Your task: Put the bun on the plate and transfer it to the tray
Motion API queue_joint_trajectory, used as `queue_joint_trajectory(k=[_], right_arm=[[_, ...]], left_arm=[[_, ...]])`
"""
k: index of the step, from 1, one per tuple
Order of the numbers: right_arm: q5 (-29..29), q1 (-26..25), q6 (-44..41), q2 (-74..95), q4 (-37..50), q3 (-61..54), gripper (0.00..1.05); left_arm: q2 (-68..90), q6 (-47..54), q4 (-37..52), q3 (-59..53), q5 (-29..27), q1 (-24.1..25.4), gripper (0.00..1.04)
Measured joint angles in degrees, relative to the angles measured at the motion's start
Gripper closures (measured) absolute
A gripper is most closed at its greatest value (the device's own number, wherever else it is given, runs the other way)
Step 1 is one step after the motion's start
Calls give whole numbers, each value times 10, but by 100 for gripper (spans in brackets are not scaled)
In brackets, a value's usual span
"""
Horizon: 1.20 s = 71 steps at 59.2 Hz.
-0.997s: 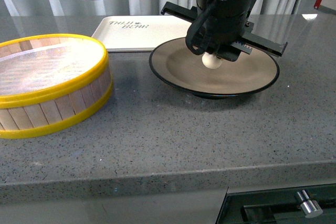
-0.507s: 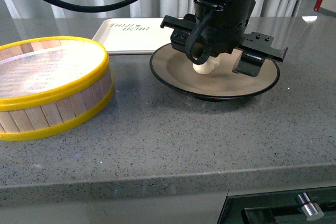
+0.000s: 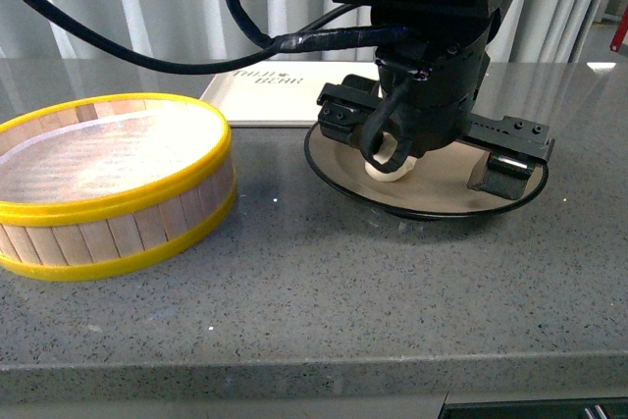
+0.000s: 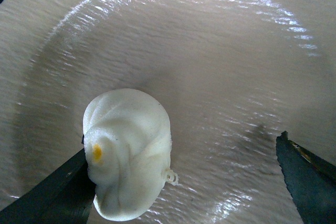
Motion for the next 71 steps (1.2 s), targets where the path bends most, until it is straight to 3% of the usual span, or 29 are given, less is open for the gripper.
queue_joint_trajectory(k=[14, 71], right_arm=[[0, 0, 0, 0, 0, 0, 8], [0, 0, 0, 0, 0, 0, 8]], left_arm=[[-7, 2, 18, -12, -18, -8, 7], [-15, -16, 30, 17, -1, -11, 7]])
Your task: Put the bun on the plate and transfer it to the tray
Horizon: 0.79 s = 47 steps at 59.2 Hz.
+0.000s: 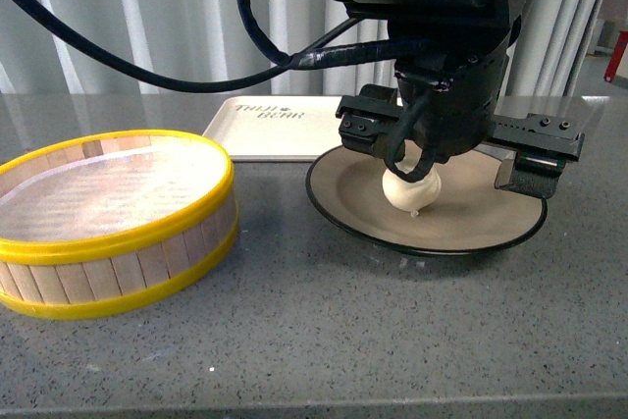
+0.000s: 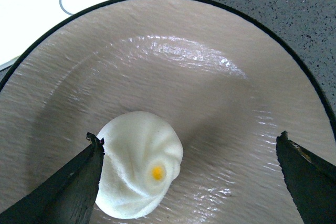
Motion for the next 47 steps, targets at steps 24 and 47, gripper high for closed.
queue_joint_trajectory(k=[24, 47], right_arm=[[0, 0, 0, 0, 0, 0, 8], [0, 0, 0, 0, 0, 0, 8]], left_arm=[[-67, -13, 56, -61, 3, 0, 7], [-225, 15, 466, -369, -249, 22, 33]])
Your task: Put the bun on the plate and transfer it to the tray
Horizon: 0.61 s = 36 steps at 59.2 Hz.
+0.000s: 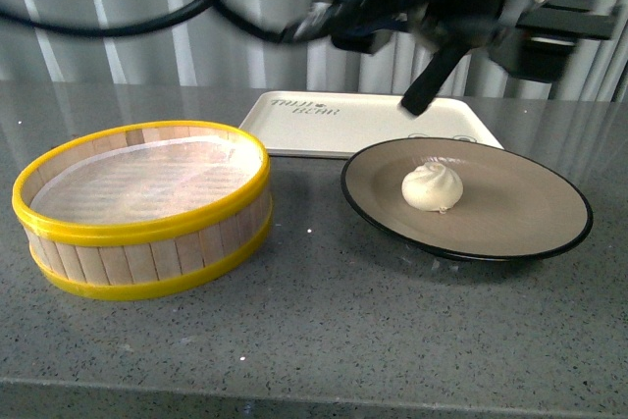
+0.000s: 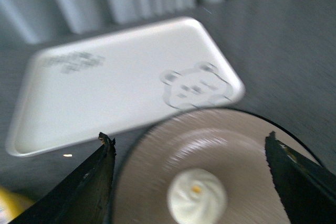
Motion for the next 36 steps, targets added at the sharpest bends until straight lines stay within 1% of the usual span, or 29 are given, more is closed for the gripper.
queue_joint_trajectory(k=[4, 7, 9, 10, 12, 13, 16, 17, 18, 21, 36], right_arm=[[0, 0, 0, 0, 0, 0, 8], [0, 0, 0, 0, 0, 0, 8], [1, 0, 0, 0, 0, 0, 8], [0, 0, 0, 0, 0, 0, 8], [0, 0, 0, 0, 0, 0, 8], [-1, 0, 0, 0, 0, 0, 8], [-3, 0, 0, 0, 0, 0, 8], [-3, 0, 0, 0, 0, 0, 8], [-2, 0, 0, 0, 0, 0, 8], [0, 0, 0, 0, 0, 0, 8], [-1, 0, 0, 0, 0, 0, 8]], left_arm=[[-74, 6, 110, -118, 9, 34, 45], [-116, 9, 153, -177, 19, 58, 52], [-159, 9, 182, -238, 24, 82, 60], [-170, 9, 187, -253, 26, 88, 61], [-214, 9, 205, -320, 42, 111, 70], [-221, 9, 208, -332, 44, 115, 72], [-256, 10, 220, -398, 74, 132, 83], [-270, 10, 223, -426, 88, 140, 88], [-275, 10, 224, -435, 90, 143, 90], [-301, 11, 229, -480, 119, 160, 101], [-418, 13, 236, -599, 186, 239, 101]])
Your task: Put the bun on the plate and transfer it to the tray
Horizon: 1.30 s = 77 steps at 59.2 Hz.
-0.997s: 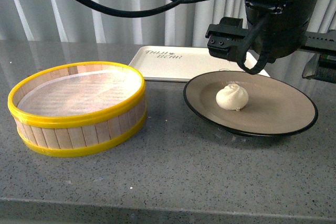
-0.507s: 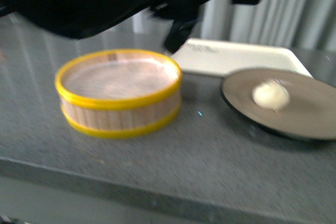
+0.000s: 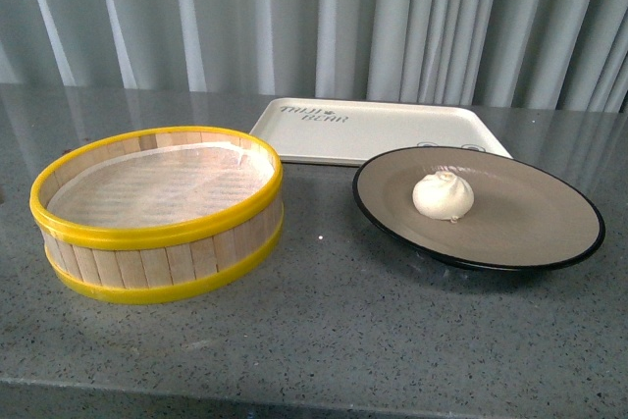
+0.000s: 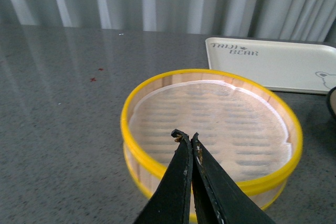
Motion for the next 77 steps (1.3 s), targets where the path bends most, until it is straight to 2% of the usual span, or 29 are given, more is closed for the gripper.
queue_joint_trajectory(k=[12, 39, 44, 51, 77], right_arm=[[2, 0, 0, 0, 0, 0, 8], [1, 0, 0, 0, 0, 0, 8], [1, 0, 0, 0, 0, 0, 8], [2, 0, 0, 0, 0, 0, 8], [1, 0, 0, 0, 0, 0, 8]], left_arm=[[-80, 0, -21, -59, 54, 44, 101], [-237, 0, -106, -132, 117, 114, 101], [-254, 0, -102, -145, 165, 152, 101], [-296, 0, -141, -146, 168, 168, 101], [-433, 0, -268, -146, 169, 169, 101]])
